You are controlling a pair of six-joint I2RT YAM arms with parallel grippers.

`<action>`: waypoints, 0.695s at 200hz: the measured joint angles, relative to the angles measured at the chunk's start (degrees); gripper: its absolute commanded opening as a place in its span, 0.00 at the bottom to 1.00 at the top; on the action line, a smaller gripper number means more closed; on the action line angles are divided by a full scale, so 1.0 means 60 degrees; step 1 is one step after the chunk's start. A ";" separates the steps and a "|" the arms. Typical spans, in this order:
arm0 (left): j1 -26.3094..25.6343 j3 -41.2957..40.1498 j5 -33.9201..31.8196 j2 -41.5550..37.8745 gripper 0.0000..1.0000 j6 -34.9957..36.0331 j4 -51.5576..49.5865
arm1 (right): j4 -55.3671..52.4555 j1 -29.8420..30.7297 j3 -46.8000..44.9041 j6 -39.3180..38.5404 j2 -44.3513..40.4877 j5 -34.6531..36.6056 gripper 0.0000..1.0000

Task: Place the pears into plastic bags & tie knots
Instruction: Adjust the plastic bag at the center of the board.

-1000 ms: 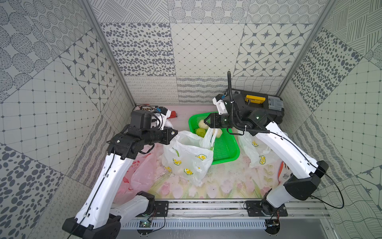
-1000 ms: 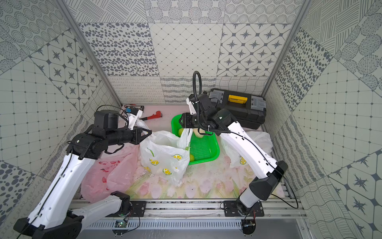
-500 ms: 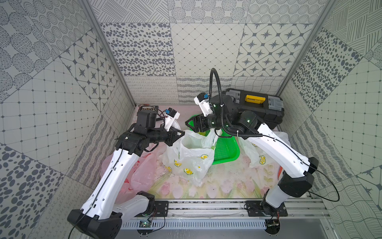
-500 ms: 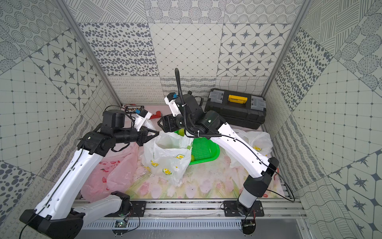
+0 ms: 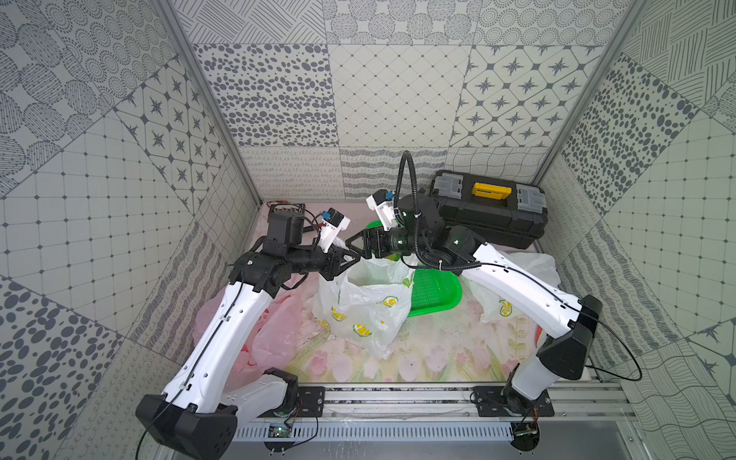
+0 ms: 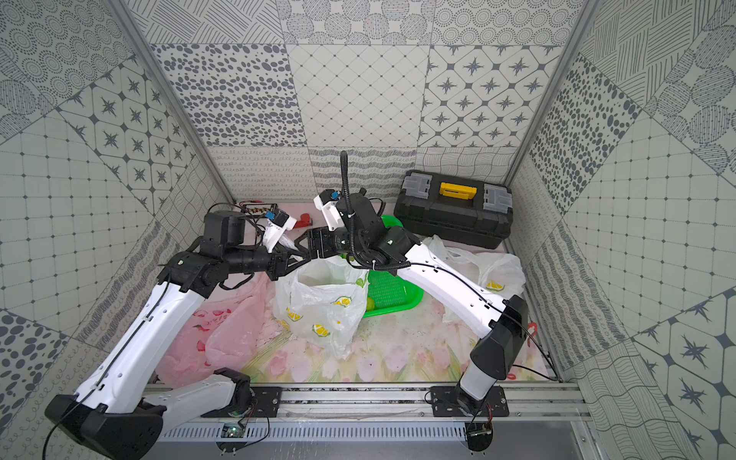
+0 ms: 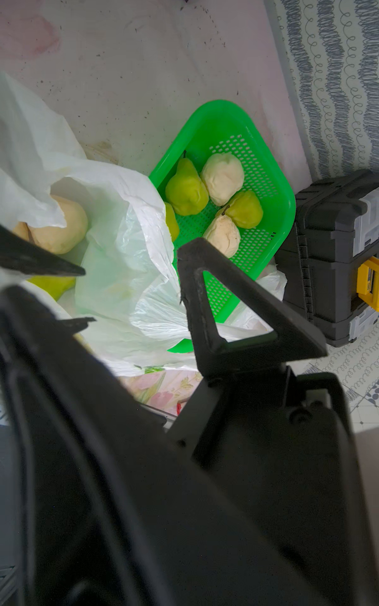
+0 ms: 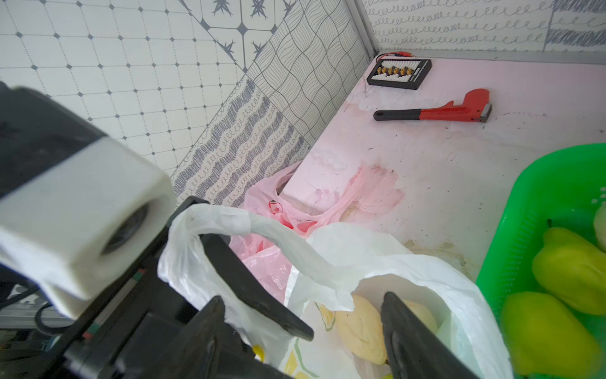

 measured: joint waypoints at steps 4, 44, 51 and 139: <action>0.0011 -0.0007 0.0033 0.0000 0.08 0.0029 0.0011 | 0.0066 -0.0007 -0.0018 0.0069 -0.0015 -0.0062 0.67; 0.0106 -0.0142 0.0200 -0.0055 0.00 0.0113 0.0222 | 0.0379 -0.0011 -0.0007 0.0157 -0.0153 -0.0612 0.57; 0.0113 -0.0171 0.0255 -0.0080 0.00 0.0117 0.0248 | 0.0386 -0.0011 -0.0004 0.0153 -0.0153 -0.0663 0.57; 0.0120 -0.0266 0.0594 -0.0098 0.00 0.0142 0.0437 | 0.0372 0.0109 0.1024 0.0171 0.0233 -0.1100 0.42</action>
